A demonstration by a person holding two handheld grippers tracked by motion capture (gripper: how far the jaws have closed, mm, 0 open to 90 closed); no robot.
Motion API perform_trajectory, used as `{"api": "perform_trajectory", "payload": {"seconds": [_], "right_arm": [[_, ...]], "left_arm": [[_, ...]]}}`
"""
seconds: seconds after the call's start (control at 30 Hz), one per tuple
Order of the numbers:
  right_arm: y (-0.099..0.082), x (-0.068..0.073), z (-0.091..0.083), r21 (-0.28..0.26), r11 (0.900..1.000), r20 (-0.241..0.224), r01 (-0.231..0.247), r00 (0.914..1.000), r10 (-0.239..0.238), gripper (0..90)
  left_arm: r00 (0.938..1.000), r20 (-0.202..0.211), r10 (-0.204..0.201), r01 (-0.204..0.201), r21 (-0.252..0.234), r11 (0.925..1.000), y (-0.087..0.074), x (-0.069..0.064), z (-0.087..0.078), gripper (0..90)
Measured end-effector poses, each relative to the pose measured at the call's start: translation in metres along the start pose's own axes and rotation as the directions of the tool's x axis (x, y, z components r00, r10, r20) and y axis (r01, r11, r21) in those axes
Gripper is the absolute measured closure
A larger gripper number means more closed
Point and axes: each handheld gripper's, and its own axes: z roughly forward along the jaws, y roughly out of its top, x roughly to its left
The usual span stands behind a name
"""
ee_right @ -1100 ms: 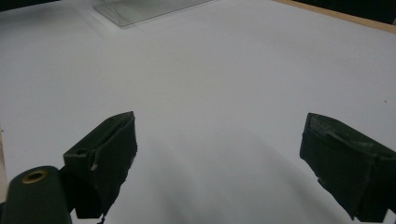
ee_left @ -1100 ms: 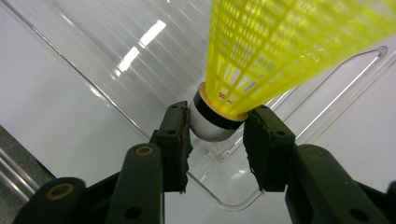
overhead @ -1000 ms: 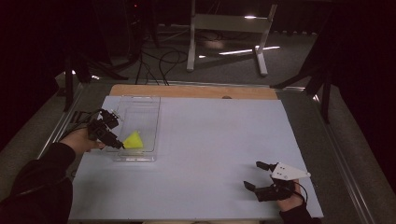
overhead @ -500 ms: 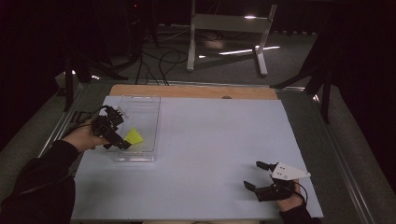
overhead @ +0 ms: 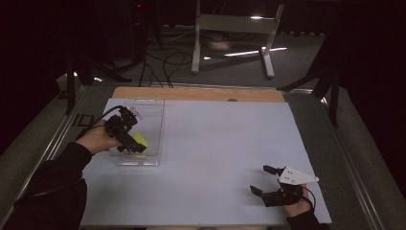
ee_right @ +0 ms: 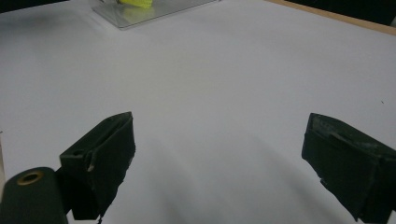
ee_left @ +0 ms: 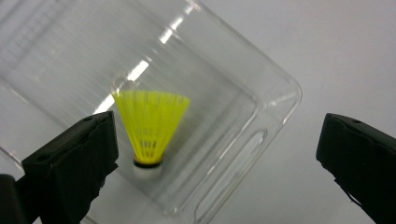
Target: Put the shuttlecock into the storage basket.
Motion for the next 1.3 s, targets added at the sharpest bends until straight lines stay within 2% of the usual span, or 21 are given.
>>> {"api": "perform_trajectory", "payload": {"seconds": [0.2, 0.27, 0.33, 0.37, 0.4, 0.43, 0.6, 0.67, 0.73, 0.93, 1.1, 1.2, 1.3], "right_arm": [[-0.001, -0.001, -0.001, -0.001, 1.0000, -0.001, -0.006, 1.0000, 0.006, 9.7], [-0.001, 0.000, -0.001, 0.001, 1.0000, -0.001, -0.001, 1.0000, 0.001, 9.7], [-0.001, 0.000, -0.001, 0.001, 1.0000, -0.003, -0.003, 1.0000, 0.003, 9.7], [-0.001, 0.000, -0.001, -0.004, 1.0000, -0.002, 0.002, 1.0000, -0.002, 9.7], [-0.001, 0.000, -0.001, -0.003, 1.0000, -0.003, 0.002, 1.0000, -0.002, 9.7], [-0.001, 0.000, -0.001, -0.002, 1.0000, -0.002, 0.003, 1.0000, -0.003, 9.7], [0.000, 0.000, -0.002, 0.000, 1.0000, -0.004, -0.002, 1.0000, 0.002, 9.7], [0.000, 0.000, -0.002, -0.003, 1.0000, -0.003, -0.001, 1.0000, 0.001, 9.7], [0.000, 0.000, -0.002, -0.002, 1.0000, -0.003, -0.001, 1.0000, 0.001, 9.7], [0.000, 0.000, -0.003, -0.006, 1.0000, 0.002, 0.005, 1.0000, -0.005, 9.7], [0.000, 0.000, -0.002, -0.006, 1.0000, -0.002, 0.003, 1.0000, -0.004, 9.7], [0.001, 0.001, -0.002, -0.001, 1.0000, 0.000, 0.003, 1.0000, -0.003, 9.7], [0.001, 0.002, -0.002, -0.003, 1.0000, 0.001, 0.004, 1.0000, -0.004, 9.7]], "left_arm": [[0.9998, 0.011, 0.015, -0.014, -0.060, 0.9981, 0.013, -0.010, 0.000, 0.0], [0.9994, 0.027, 0.023, -0.021, -0.076, 0.9969, 0.018, -0.015, -0.001, 0.0], [0.9995, 0.016, 0.028, -0.027, -0.086, 0.9960, 0.020, -0.017, -0.001, 0.1], [0.9984, 0.030, 0.048, -0.045, -0.109, 0.9930, 0.024, -0.022, -0.001, 0.0], [0.9981, 0.036, 0.050, -0.045, -0.128, 0.9908, 0.027, -0.024, -0.001, 0.0], [0.9972, 0.049, 0.056, -0.049, -0.133, 0.9899, 0.029, -0.026, 0.000, 0.0], [0.9944, 0.065, 0.083, -0.072, -0.154, 0.9854, 0.041, -0.038, 0.005, 0.0], [0.9930, 0.071, 0.094, -0.080, -0.179, 0.9806, 0.046, -0.043, 0.007, 0.0], [0.9915, 0.078, 0.104, -0.089, -0.183, 0.9791, 0.048, -0.045, 0.008, 0.0], [0.9864, 0.090, 0.138, -0.115, -0.224, 0.9678, 0.063, -0.060, 0.013, 0.0], [0.9824, 0.121, 0.142, -0.106, -0.260, 0.9596, 0.070, -0.069, 0.016, 0.1], [0.9792, 0.134, 0.152, -0.109, -0.283, 0.9528, 0.074, -0.075, 0.019, 0.1], [0.9749, 0.144, 0.170, -0.118, -0.314, 0.9421, 0.076, -0.082, 0.021, 0.1]]}}
